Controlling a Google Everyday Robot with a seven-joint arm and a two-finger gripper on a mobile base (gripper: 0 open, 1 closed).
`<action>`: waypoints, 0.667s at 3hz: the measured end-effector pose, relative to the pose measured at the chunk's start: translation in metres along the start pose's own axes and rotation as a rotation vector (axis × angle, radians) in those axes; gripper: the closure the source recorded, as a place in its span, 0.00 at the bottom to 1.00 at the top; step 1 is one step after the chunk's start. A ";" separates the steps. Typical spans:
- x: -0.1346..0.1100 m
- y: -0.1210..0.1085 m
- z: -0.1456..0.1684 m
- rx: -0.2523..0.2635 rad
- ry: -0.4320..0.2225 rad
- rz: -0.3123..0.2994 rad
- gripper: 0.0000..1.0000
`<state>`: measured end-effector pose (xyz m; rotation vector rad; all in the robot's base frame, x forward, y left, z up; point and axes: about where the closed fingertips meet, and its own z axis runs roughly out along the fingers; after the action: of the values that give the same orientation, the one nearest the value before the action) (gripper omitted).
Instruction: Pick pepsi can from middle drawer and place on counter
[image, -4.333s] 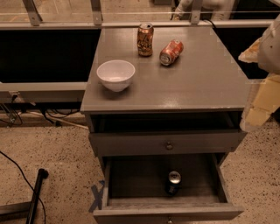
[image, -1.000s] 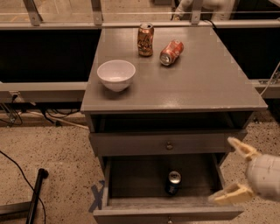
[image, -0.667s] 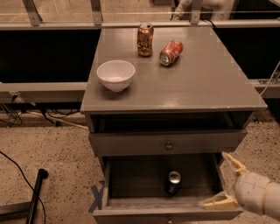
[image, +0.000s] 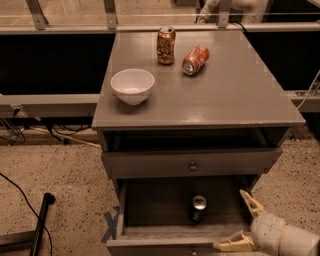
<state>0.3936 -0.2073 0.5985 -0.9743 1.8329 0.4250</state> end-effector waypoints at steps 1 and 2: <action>-0.002 0.004 0.006 -0.058 -0.017 -0.015 0.00; 0.010 0.009 0.037 -0.088 -0.066 -0.013 0.00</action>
Offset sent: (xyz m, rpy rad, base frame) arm 0.0301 0.0488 -0.0838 0.1464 -0.0179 0.1105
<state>0.4064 -0.1819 0.5720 -1.0193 1.7601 0.5280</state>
